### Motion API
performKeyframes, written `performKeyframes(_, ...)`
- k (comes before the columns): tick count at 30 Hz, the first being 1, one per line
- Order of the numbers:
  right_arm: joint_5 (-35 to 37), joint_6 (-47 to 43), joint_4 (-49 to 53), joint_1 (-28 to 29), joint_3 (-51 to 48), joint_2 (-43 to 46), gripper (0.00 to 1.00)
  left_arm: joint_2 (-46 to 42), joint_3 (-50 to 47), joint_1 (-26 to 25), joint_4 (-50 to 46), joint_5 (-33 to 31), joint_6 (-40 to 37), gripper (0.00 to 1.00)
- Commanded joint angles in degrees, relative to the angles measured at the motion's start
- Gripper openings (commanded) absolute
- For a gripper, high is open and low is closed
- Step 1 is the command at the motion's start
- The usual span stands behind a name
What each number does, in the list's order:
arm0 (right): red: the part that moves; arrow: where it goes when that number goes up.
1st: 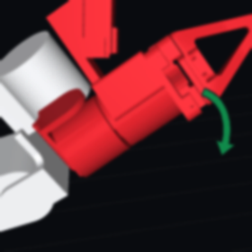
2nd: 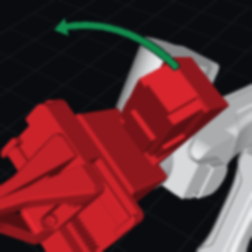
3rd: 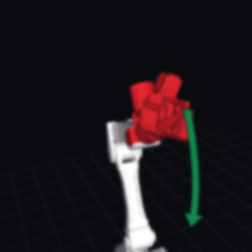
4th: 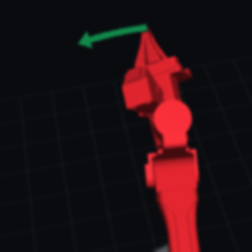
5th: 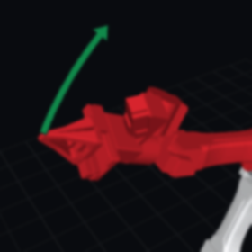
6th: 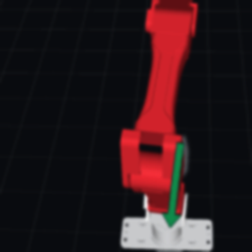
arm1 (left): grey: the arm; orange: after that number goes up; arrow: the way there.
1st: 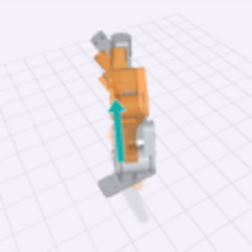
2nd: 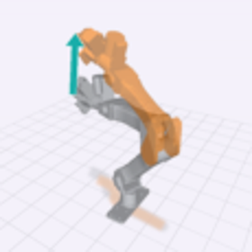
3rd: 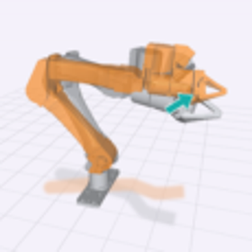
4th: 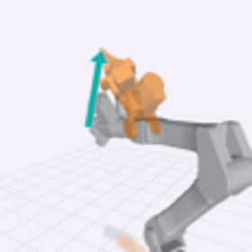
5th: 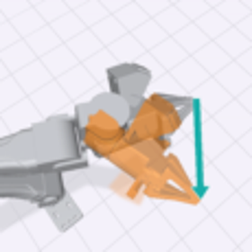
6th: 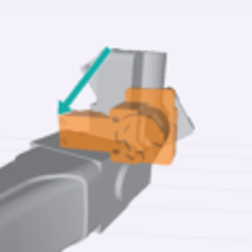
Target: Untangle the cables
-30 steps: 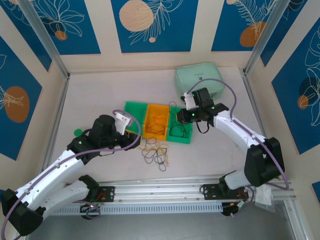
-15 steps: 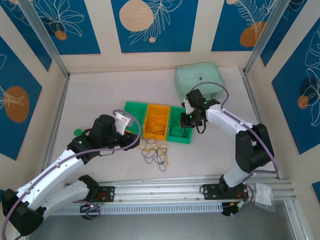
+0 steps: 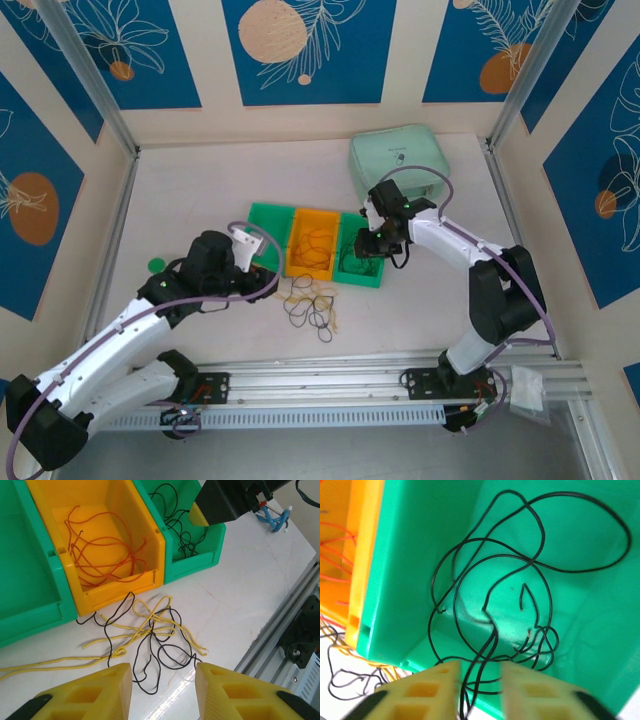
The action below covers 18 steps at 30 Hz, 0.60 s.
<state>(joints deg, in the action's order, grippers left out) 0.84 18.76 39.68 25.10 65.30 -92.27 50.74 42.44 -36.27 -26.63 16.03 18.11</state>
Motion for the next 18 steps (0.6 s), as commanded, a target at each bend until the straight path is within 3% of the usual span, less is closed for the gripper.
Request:
performKeyframes(1,-0.53,0.18,0.57,0.4,2.09,1.16,0.35,-0.86,-1.25,0.94,-0.29,0.84,0.0,0.37)
performKeyframes(8,6.67,-2.95,2.79,1.79,-0.69,12.72,0.38,0.45,-3.68,1.16,-0.28,2.92,1.41,0.27)
performKeyframes(14,-6.56,-3.26,4.52,7.51,-4.77,21.67,0.42,2.55,-7.8,1.16,3.01,7.17,4.97,0.29)
performKeyframes(18,-8.01,1.76,3.45,13.73,-8.81,23.32,0.42,4.56,-11.66,0.96,7.92,12.44,9.95,0.3)
